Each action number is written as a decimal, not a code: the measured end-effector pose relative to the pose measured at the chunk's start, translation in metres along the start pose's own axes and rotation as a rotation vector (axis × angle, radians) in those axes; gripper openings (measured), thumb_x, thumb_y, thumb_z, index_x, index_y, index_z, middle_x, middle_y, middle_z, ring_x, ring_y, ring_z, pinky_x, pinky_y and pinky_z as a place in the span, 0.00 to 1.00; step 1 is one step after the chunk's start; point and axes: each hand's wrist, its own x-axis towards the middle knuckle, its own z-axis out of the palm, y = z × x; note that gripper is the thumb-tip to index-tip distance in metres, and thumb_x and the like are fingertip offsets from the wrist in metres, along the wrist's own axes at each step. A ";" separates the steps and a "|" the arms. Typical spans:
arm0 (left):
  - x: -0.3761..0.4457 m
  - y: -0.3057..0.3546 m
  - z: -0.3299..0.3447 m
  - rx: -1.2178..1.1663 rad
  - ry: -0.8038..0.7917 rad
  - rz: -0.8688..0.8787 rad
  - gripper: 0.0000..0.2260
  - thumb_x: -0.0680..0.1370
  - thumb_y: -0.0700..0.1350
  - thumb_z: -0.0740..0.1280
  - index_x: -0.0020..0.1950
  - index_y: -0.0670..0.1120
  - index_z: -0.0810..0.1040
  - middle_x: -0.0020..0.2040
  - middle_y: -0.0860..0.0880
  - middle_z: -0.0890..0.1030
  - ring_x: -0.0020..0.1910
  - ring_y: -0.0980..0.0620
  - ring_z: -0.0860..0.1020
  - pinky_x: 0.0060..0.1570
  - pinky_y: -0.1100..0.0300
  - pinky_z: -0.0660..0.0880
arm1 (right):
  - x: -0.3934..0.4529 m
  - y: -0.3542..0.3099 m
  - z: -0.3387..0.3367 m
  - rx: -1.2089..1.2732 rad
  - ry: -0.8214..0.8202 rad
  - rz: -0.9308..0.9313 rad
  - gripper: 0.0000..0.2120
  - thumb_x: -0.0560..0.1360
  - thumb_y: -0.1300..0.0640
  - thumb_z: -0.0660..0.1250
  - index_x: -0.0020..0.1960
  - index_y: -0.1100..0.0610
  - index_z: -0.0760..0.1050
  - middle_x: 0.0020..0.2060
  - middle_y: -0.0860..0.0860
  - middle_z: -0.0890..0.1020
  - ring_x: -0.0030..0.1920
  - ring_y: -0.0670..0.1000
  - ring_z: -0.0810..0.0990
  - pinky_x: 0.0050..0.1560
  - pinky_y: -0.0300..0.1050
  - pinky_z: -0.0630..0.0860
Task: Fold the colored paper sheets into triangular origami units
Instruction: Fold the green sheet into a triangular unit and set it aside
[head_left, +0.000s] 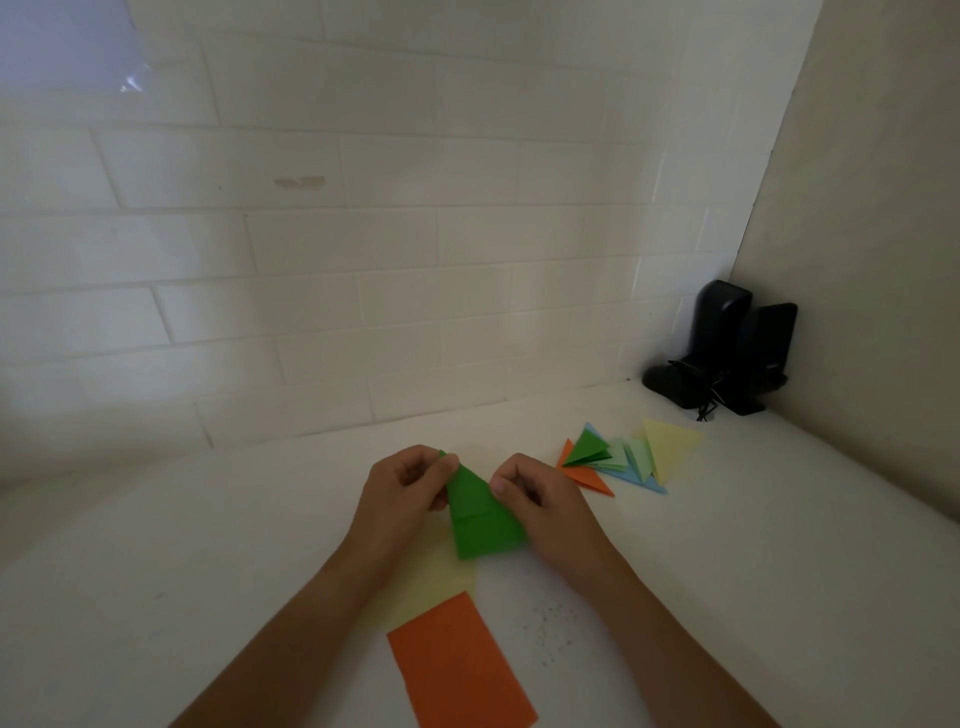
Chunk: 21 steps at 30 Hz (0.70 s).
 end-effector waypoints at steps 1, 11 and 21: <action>0.000 0.001 0.000 0.005 0.023 0.012 0.11 0.82 0.44 0.69 0.45 0.39 0.82 0.40 0.42 0.83 0.38 0.54 0.80 0.45 0.61 0.80 | 0.000 0.000 0.000 -0.001 -0.006 0.003 0.10 0.83 0.55 0.66 0.42 0.52 0.76 0.33 0.54 0.72 0.35 0.47 0.68 0.39 0.43 0.65; 0.000 0.003 -0.001 -0.092 0.075 0.015 0.08 0.82 0.39 0.67 0.46 0.37 0.81 0.40 0.44 0.82 0.40 0.51 0.82 0.45 0.59 0.81 | -0.004 -0.007 0.001 0.052 -0.052 0.044 0.06 0.82 0.53 0.67 0.46 0.51 0.78 0.41 0.57 0.81 0.41 0.54 0.79 0.43 0.47 0.73; 0.000 -0.003 0.001 0.117 -0.132 -0.004 0.05 0.76 0.39 0.73 0.50 0.49 0.82 0.44 0.47 0.85 0.41 0.49 0.84 0.46 0.55 0.81 | -0.004 -0.006 -0.002 0.174 0.222 0.111 0.18 0.78 0.62 0.73 0.62 0.47 0.73 0.46 0.57 0.80 0.43 0.45 0.81 0.40 0.38 0.78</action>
